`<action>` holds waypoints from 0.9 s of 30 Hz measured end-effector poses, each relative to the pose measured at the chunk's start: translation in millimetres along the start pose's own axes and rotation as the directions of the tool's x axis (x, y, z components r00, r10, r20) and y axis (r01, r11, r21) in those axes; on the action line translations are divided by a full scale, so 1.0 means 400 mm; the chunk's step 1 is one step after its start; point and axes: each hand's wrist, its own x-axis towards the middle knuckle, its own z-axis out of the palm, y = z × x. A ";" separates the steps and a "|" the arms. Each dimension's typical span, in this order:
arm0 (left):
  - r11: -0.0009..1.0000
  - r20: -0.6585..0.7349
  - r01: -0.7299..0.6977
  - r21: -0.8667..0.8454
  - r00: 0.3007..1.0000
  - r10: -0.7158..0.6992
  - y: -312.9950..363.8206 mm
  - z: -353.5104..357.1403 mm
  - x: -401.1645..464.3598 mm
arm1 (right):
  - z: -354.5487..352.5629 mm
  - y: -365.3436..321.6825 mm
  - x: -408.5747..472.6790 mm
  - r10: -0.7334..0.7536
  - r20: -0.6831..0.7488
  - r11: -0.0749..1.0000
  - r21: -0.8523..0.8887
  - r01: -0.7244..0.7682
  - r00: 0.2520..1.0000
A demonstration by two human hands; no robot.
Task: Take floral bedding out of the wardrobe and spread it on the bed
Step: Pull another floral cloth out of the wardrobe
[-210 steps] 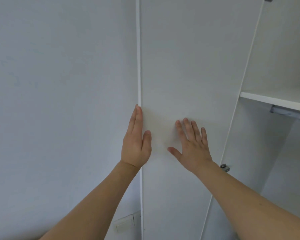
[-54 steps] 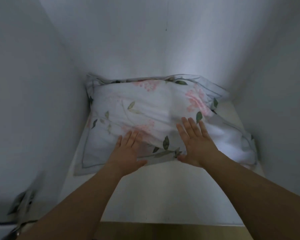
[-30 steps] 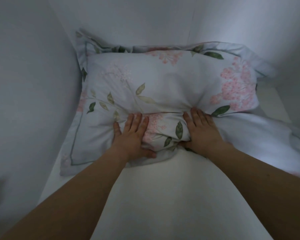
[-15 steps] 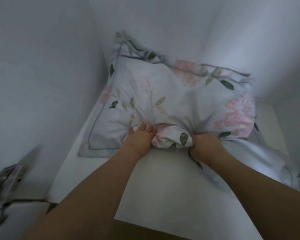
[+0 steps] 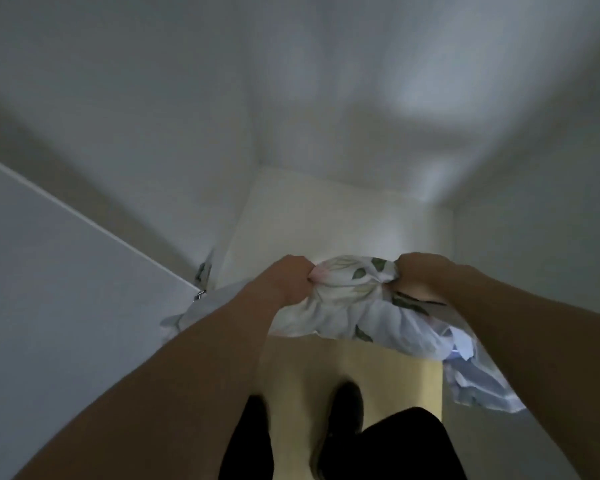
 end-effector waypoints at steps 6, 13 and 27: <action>0.996 0.094 -0.089 0.009 0.992 0.087 0.188 -0.175 -0.337 | -0.113 0.017 -0.417 -0.027 0.083 0.973 0.229 0.007 0.996; 0.991 0.104 -0.122 -0.051 0.987 0.127 0.389 -0.352 -0.634 | -0.142 -0.050 -0.796 -0.164 -0.297 0.979 0.072 0.193 0.941; 0.991 -0.102 -0.083 0.101 0.990 0.094 0.470 -0.357 -0.852 | -0.132 -0.158 -0.901 -0.219 -0.349 0.973 -0.013 0.229 0.911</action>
